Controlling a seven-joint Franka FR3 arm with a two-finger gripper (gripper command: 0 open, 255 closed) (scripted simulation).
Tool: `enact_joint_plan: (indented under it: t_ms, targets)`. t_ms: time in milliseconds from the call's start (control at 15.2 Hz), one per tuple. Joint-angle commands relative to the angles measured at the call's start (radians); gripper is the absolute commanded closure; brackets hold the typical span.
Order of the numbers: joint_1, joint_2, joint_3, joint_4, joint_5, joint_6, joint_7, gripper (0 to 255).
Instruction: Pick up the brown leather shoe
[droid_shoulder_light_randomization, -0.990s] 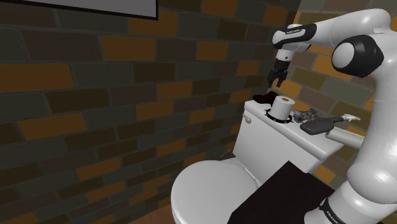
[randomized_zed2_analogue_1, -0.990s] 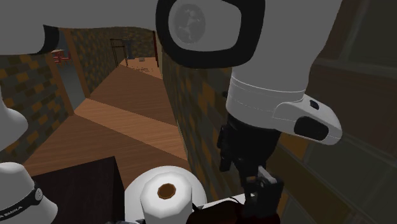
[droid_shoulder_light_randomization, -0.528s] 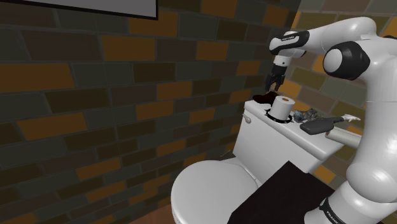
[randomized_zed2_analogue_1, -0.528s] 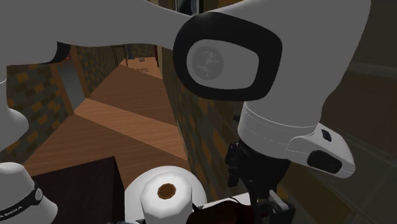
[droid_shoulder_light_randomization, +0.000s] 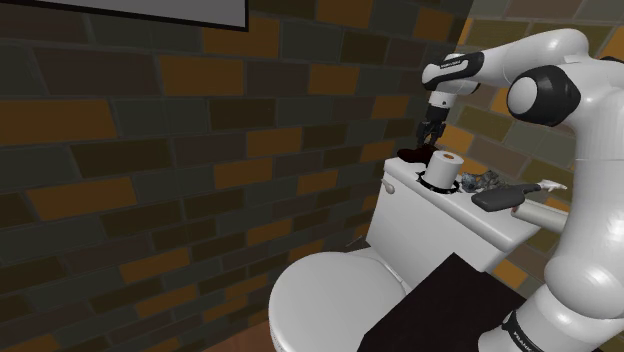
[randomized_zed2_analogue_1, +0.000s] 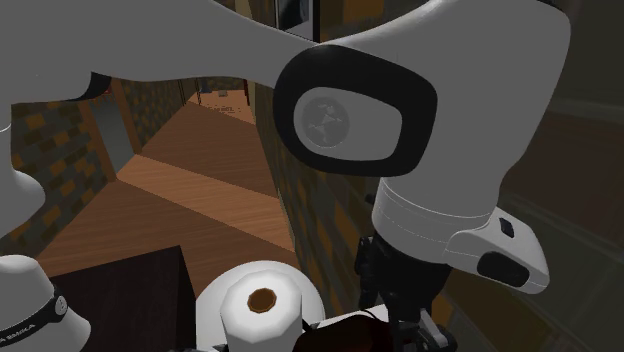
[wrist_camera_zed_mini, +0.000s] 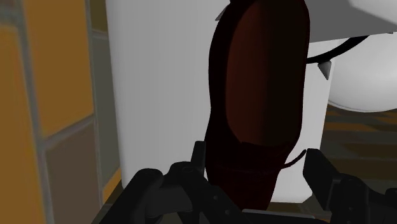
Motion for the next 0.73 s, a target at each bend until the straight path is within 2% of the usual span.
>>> enact_joint_plan:
  t_ms: [0, 264, 660]
  targets:
    - [0.0, 0.0, 0.0, 0.0, 0.0, 0.0, 0.0, 255]
    - [-0.001, 0.001, 0.0, 0.002, 0.0, -0.002, -0.001, 255]
    - [-0.006, -0.008, -0.003, 0.07, -0.005, -0.077, 0.006, 255]
